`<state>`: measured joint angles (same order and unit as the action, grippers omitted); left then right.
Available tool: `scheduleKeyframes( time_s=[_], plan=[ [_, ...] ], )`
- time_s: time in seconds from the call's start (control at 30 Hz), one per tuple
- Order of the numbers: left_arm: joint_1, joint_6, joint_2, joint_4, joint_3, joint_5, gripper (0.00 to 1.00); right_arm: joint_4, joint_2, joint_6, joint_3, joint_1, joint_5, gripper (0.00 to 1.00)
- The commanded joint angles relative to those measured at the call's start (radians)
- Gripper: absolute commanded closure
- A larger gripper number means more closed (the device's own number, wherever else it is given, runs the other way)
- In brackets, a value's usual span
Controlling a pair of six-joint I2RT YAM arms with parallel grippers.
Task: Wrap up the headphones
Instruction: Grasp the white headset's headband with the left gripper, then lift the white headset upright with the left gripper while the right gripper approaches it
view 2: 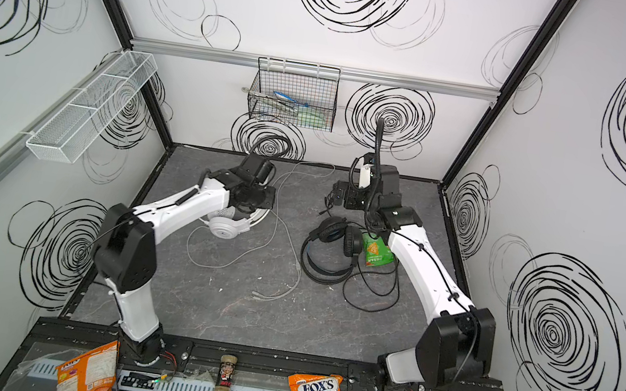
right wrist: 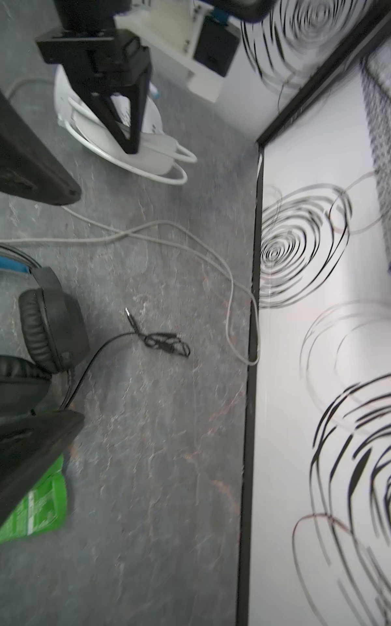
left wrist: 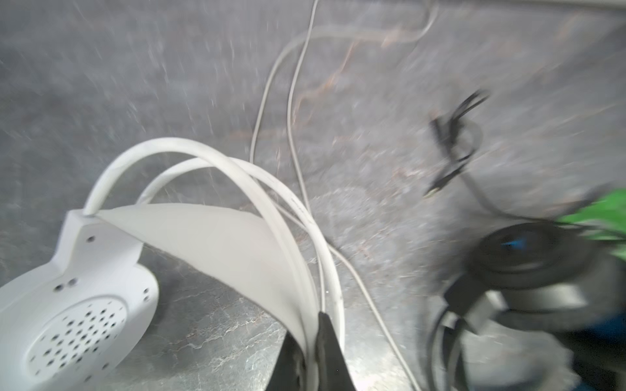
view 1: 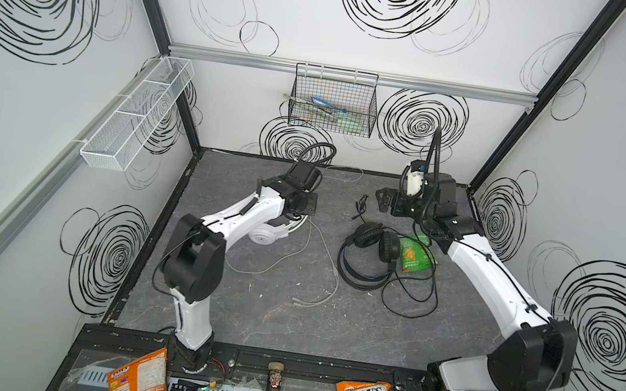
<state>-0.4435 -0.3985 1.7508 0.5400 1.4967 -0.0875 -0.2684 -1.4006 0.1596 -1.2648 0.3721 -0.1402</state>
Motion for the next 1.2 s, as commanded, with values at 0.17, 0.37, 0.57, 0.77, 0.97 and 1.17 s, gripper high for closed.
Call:
scheduleKeyframes(
  time_s=[0.17, 0.37, 0.57, 0.77, 0.97, 1.17],
  plan=[
    [0.048, 0.009, -0.379, -0.27, -0.139, 0.227, 1.0, 0.395, 0.362, 0.027, 0.304, -0.035, -0.061, 0.03],
    [0.102, -0.178, -0.545, -0.553, -0.269, 0.618, 1.0, 0.408, 0.305, -0.036, 0.223, -0.042, -0.153, 0.03],
    [0.145, -0.234, -0.601, -0.566, -0.273, 0.856, 1.0, 0.435, 0.276, -0.055, 0.209, -0.017, -0.301, 0.03],
    [0.087, -0.311, -0.656, -0.723, -0.367, 0.962, 1.0, 0.373, 0.322, -0.287, 0.254, 0.071, -0.294, 0.02],
    [0.037, -0.416, -0.683, -0.846, -0.416, 1.046, 1.0, 0.407, 0.322, -0.354, 0.286, 0.138, -0.285, 0.02],
    [-0.005, -0.502, -0.67, -0.926, -0.428, 1.099, 1.0, 0.421, 0.302, -0.396, 0.278, 0.164, -0.291, 0.02]
  ],
)
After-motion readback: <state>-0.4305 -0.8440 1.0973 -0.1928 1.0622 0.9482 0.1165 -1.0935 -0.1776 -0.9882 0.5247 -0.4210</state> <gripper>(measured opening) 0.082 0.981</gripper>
